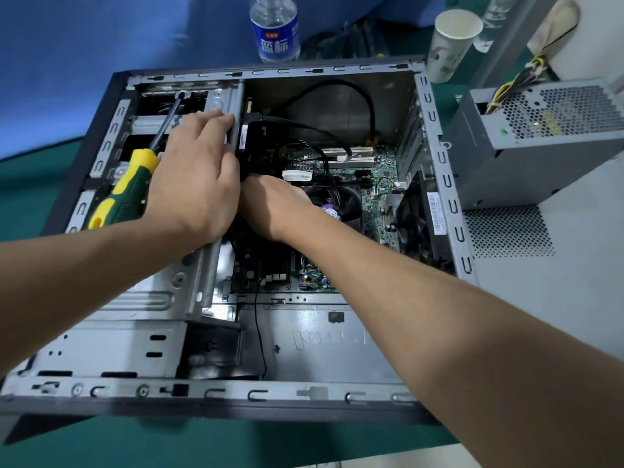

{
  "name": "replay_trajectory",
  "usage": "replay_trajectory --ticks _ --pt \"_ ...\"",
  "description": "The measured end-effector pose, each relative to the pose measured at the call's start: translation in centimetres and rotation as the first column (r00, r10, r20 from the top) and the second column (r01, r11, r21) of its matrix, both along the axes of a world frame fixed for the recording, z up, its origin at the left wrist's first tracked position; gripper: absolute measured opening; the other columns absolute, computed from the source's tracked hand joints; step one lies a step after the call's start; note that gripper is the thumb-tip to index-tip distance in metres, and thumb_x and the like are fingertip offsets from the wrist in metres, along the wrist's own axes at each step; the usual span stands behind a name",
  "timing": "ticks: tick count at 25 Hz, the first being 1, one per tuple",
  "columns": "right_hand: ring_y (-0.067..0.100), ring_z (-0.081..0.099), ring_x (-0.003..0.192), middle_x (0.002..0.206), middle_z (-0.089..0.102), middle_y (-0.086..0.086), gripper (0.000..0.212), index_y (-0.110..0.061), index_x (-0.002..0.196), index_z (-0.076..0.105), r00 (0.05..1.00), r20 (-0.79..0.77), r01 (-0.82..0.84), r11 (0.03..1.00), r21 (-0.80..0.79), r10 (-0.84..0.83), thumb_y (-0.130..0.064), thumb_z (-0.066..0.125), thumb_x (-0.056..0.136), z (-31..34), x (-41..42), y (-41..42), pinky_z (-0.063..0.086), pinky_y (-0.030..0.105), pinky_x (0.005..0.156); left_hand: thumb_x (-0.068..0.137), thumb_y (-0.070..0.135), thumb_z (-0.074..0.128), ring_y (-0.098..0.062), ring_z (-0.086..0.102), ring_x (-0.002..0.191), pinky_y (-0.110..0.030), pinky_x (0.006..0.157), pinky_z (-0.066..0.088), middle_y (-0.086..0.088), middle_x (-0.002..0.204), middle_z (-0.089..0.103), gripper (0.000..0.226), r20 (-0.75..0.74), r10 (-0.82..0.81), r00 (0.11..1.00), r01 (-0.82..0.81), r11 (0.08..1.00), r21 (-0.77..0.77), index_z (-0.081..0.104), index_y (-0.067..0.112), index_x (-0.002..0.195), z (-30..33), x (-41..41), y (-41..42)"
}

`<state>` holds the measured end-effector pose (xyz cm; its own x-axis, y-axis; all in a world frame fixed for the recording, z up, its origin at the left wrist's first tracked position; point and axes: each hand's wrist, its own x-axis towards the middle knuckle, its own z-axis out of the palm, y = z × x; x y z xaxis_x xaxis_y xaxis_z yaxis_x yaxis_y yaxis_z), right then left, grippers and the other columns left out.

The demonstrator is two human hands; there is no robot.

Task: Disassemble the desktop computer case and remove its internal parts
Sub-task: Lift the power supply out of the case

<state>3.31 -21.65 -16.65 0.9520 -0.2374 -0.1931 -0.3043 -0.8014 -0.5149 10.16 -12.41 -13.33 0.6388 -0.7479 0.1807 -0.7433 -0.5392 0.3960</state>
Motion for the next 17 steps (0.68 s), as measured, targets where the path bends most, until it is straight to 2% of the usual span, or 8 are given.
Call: replay_trajectory --ticks 5,11,17 --pt "0.037 0.056 0.115 0.124 0.060 0.017 0.028 -0.011 0.115 0.065 0.994 -0.035 -0.108 0.993 -0.049 0.106 -0.016 0.049 0.093 -0.14 -0.05 -0.38 0.035 0.032 0.075 0.092 0.027 0.028 -0.023 0.029 0.142 -0.031 0.118 0.020 -0.013 0.151 0.035 0.060 -0.001 0.000 1.000 0.000 1.000 0.007 0.040 0.007 0.147 0.09 -0.16 -0.01" --pt "0.032 0.055 0.120 0.134 0.057 0.010 0.035 -0.015 0.125 0.062 0.997 -0.039 -0.060 0.998 -0.017 0.059 -0.025 0.040 0.100 -0.30 0.31 -0.05 0.033 0.029 0.078 0.090 0.030 0.026 -0.022 0.027 0.143 -0.033 0.118 0.020 -0.010 0.153 0.034 0.062 -0.009 0.006 1.000 -0.006 1.000 0.009 0.039 0.008 0.147 0.11 -0.25 -0.12" --pt "0.031 0.058 0.113 0.124 0.063 0.013 0.031 -0.012 0.118 0.064 0.998 -0.022 -0.064 0.998 0.022 0.064 -0.023 0.042 0.098 -0.41 0.23 -0.20 0.034 0.029 0.076 0.091 0.029 0.027 -0.022 0.028 0.142 -0.031 0.117 0.019 -0.011 0.152 0.034 0.061 -0.008 0.002 1.000 -0.002 1.000 0.014 0.039 0.008 0.147 0.01 -0.30 -0.02"
